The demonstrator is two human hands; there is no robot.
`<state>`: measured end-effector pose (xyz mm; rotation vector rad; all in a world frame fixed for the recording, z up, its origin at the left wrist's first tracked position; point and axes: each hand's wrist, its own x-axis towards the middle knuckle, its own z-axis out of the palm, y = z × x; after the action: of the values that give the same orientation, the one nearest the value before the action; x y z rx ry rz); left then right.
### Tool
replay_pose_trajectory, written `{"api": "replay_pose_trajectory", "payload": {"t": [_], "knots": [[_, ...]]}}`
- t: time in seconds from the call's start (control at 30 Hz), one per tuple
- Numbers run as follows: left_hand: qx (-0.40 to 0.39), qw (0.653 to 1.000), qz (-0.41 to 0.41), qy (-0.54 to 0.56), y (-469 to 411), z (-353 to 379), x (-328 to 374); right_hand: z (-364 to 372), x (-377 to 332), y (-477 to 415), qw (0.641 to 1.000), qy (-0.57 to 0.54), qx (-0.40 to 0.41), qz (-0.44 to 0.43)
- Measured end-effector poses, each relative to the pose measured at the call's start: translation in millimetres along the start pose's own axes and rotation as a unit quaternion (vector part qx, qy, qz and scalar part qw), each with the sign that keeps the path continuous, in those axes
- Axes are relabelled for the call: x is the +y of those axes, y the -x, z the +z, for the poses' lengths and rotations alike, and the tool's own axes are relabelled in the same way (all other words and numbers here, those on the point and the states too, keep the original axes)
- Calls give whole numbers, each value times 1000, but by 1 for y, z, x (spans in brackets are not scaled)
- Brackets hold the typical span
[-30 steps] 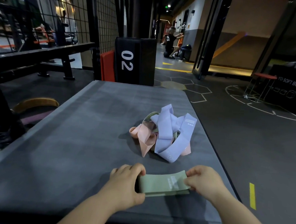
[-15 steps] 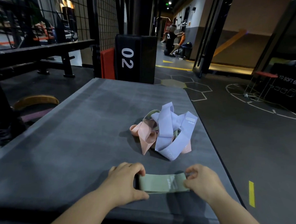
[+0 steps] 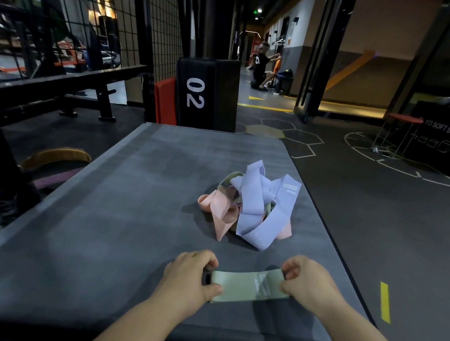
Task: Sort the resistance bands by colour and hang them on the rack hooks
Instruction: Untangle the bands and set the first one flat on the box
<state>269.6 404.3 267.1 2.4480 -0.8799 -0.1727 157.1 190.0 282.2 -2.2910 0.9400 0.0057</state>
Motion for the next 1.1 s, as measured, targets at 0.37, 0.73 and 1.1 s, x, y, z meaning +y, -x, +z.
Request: {"api": "replay_pose_trajectory", "payload": {"t": [0.37, 0.73, 1.1], "knots": [[-7, 999, -53, -6, 0, -2, 3, 1, -2, 1, 1000, 7, -7, -27], [13, 989, -37, 145, -2, -2, 9, -7, -1, -3, 990, -139, -25, -11], [41, 983, 172, 54, 4, 12, 20, -14, 3, -7, 963, -268, -10, -7]]}}
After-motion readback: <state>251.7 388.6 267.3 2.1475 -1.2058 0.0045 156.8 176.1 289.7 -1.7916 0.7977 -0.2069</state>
